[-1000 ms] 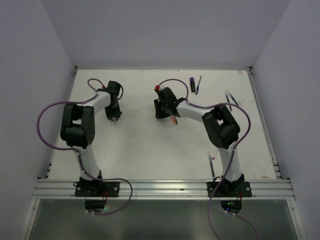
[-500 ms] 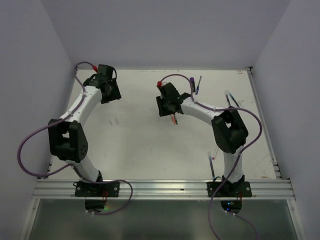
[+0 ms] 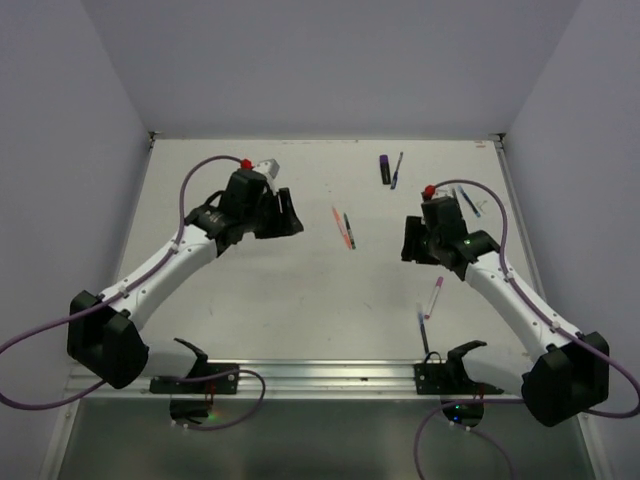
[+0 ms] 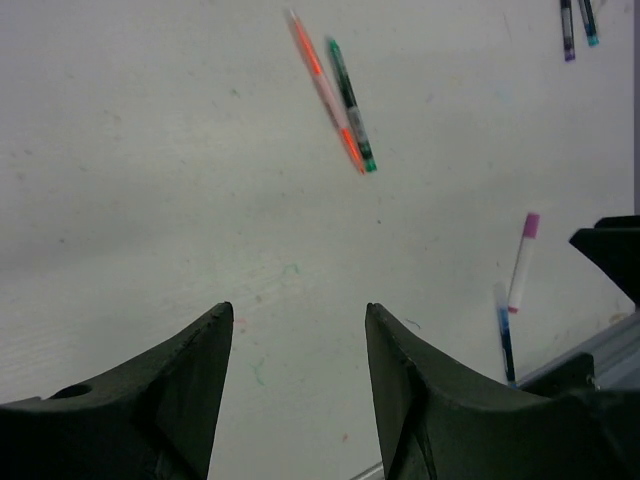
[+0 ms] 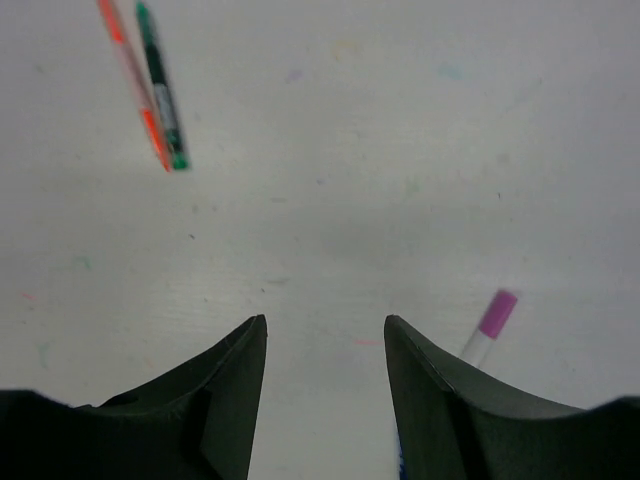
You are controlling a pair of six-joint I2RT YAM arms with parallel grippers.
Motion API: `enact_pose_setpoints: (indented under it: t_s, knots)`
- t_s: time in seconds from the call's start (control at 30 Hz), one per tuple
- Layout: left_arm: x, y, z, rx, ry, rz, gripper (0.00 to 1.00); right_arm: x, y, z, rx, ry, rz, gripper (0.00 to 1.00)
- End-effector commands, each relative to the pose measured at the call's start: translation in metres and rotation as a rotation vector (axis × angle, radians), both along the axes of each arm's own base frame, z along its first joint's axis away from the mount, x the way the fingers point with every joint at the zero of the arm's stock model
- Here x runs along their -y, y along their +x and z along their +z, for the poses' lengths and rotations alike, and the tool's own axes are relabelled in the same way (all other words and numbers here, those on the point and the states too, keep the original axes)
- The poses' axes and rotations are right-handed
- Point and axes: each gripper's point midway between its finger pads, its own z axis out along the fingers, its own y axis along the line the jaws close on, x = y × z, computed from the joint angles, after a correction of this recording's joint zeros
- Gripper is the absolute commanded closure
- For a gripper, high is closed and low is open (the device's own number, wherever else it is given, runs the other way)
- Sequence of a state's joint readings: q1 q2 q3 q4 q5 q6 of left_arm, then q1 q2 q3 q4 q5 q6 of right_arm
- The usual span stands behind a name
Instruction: Open the pen caps
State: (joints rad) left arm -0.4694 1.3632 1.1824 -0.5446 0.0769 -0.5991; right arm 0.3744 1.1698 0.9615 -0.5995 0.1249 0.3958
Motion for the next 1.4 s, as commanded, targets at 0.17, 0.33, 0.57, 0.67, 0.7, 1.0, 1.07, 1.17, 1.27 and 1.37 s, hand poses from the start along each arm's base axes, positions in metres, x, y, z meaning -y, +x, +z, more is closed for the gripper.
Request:
enact_pose_setpoints:
  t_s: [0.17,0.33,0.57,0.67,0.7,1.0,1.07,1.17,1.27,1.37]
  knots:
    - [0.081,-0.056,0.015,0.043,-0.225,-0.244,0.42,0.029,-0.082,-0.034,-0.243,0.026,-0.228,0.47]
    - [0.090,-0.063,0.022,0.070,-0.241,-0.284,0.41,0.037,-0.100,-0.043,-0.268,0.039,-0.295,0.47]
    - [0.098,-0.062,0.012,0.063,-0.244,-0.326,0.41,0.033,-0.128,-0.081,-0.385,0.085,-0.337,0.48]
    - [0.100,-0.065,0.005,0.053,-0.257,-0.335,0.41,0.041,-0.133,-0.084,-0.377,0.067,-0.384,0.48]
    - [0.100,-0.065,0.004,0.053,-0.260,-0.336,0.41,0.044,-0.133,-0.083,-0.366,0.066,-0.399,0.48]
    - [0.103,-0.067,0.005,0.055,-0.284,-0.345,0.41,0.040,-0.152,-0.110,-0.449,0.087,-0.409,0.50]
    - [0.102,-0.067,0.004,0.054,-0.284,-0.343,0.41,0.041,-0.154,-0.115,-0.453,0.085,-0.410,0.50]
    - [0.102,-0.068,0.002,0.049,-0.286,-0.341,0.41,0.036,-0.155,-0.122,-0.455,0.108,-0.385,0.52]
    - [0.103,-0.069,0.002,0.050,-0.292,-0.344,0.41,0.034,-0.156,-0.129,-0.462,0.113,-0.373,0.53]
    - [0.103,-0.068,0.005,0.055,-0.295,-0.343,0.41,0.032,-0.157,-0.135,-0.478,0.112,-0.358,0.53]
